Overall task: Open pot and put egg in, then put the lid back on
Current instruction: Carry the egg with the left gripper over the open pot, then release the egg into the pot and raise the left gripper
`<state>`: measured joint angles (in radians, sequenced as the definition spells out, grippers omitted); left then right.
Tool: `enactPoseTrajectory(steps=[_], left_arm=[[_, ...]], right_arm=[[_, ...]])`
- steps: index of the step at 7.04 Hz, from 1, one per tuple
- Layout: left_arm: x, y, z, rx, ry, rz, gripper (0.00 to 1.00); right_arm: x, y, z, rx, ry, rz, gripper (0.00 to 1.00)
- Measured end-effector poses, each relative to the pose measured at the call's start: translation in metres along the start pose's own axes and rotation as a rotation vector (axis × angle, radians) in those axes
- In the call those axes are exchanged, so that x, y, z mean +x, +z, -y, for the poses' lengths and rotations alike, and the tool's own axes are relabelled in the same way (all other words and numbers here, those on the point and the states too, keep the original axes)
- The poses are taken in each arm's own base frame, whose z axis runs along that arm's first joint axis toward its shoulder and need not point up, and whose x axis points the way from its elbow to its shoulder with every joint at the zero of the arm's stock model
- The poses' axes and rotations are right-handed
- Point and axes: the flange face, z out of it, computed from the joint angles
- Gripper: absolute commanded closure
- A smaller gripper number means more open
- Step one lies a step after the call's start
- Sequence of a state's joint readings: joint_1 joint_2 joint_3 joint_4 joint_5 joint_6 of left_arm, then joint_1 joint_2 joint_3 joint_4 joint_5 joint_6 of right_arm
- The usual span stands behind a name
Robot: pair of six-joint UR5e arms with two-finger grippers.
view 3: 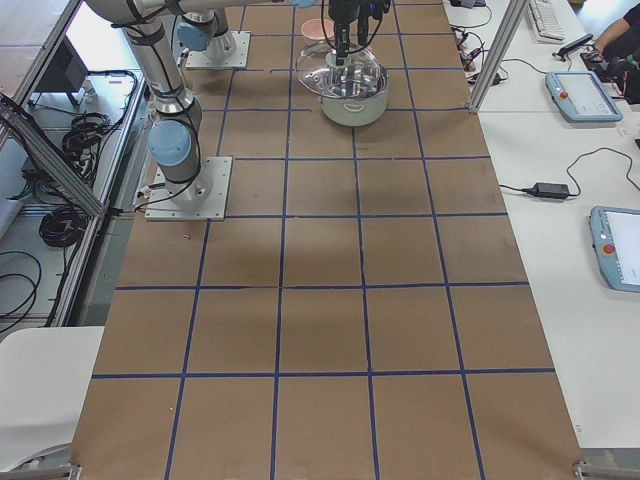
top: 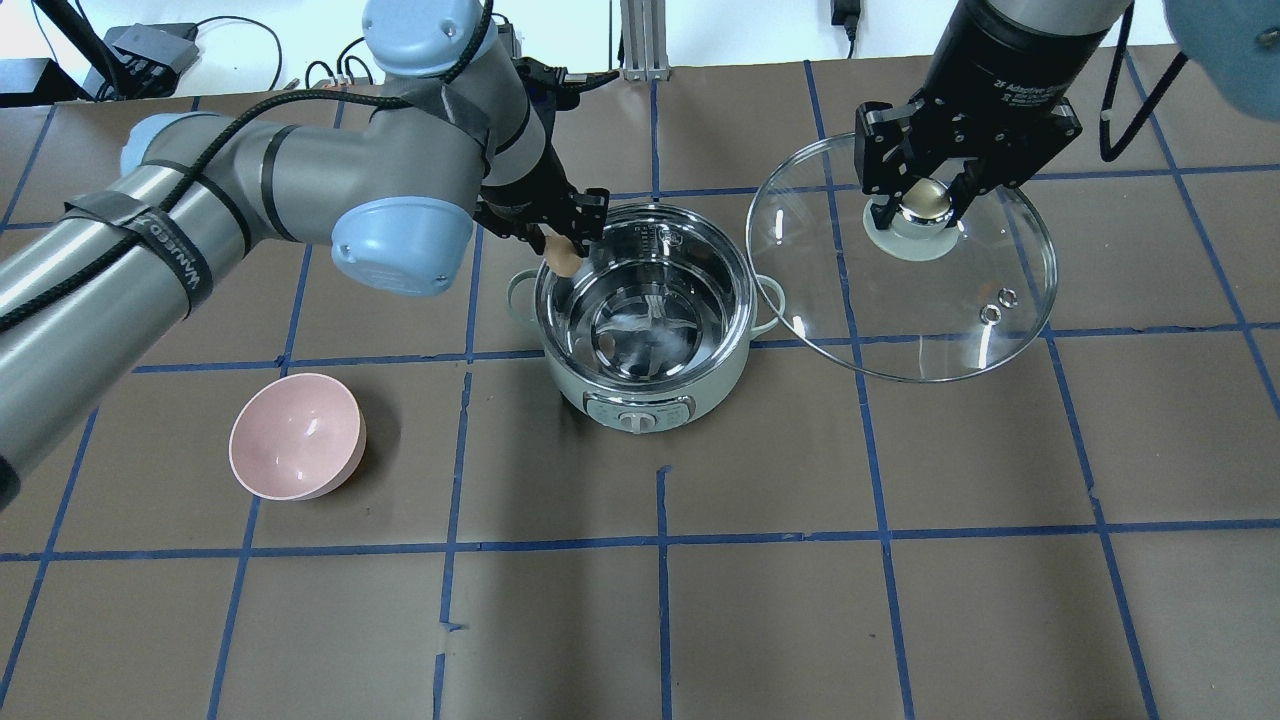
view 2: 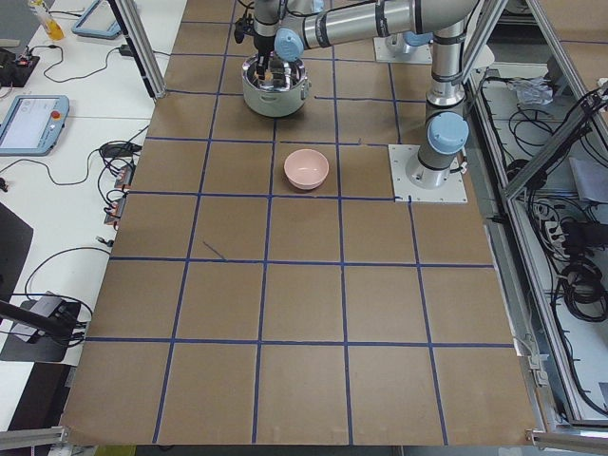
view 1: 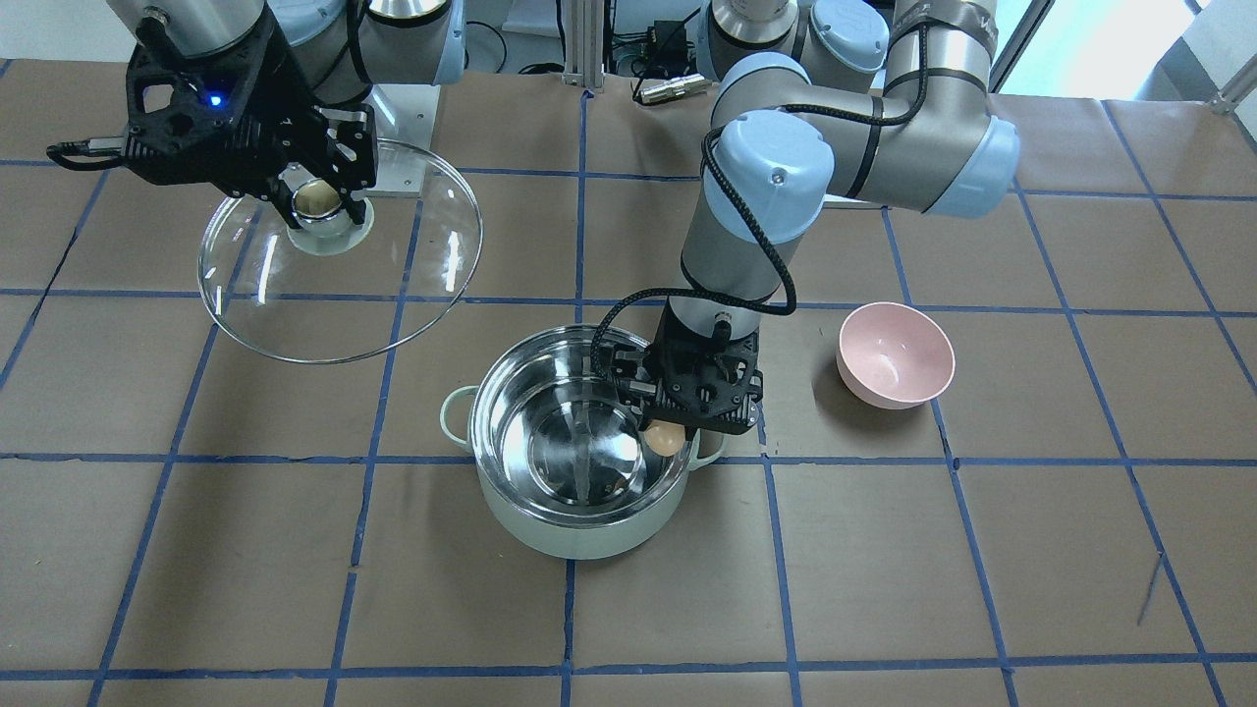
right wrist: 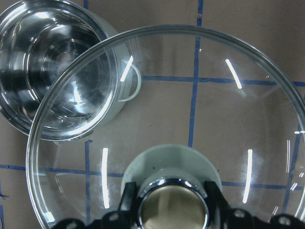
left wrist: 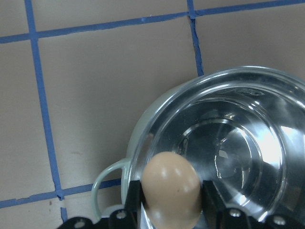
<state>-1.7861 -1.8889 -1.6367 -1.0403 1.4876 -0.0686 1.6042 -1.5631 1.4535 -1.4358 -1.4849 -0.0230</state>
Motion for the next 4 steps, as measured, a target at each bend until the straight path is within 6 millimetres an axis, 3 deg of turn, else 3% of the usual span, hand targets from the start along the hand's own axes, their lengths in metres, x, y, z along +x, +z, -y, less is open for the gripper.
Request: enactPoseTrajectory(steps=[1, 2, 3, 4], left_arm=[[0.006, 0.012, -0.001, -0.009, 0.008, -0.001, 0.81], [0.013, 0.021, -0.005, -0.021, 0.022, -0.002, 0.17], [0.016, 0.029, -0.009, -0.034, 0.031, 0.002, 0.02], [0.017, 0.032, -0.011, -0.038, 0.039, 0.009, 0.00]], right_arm=[[0.000, 0.000, 0.000, 0.000, 0.000, 0.000, 0.82], [-0.001, 0.000, 0.000, 0.001, -0.001, 0.000, 0.82], [0.000, 0.000, 0.000, 0.001, -0.001, 0.000, 0.82], [0.001, 0.000, 0.001, 0.000, 0.001, 0.000, 0.82]])
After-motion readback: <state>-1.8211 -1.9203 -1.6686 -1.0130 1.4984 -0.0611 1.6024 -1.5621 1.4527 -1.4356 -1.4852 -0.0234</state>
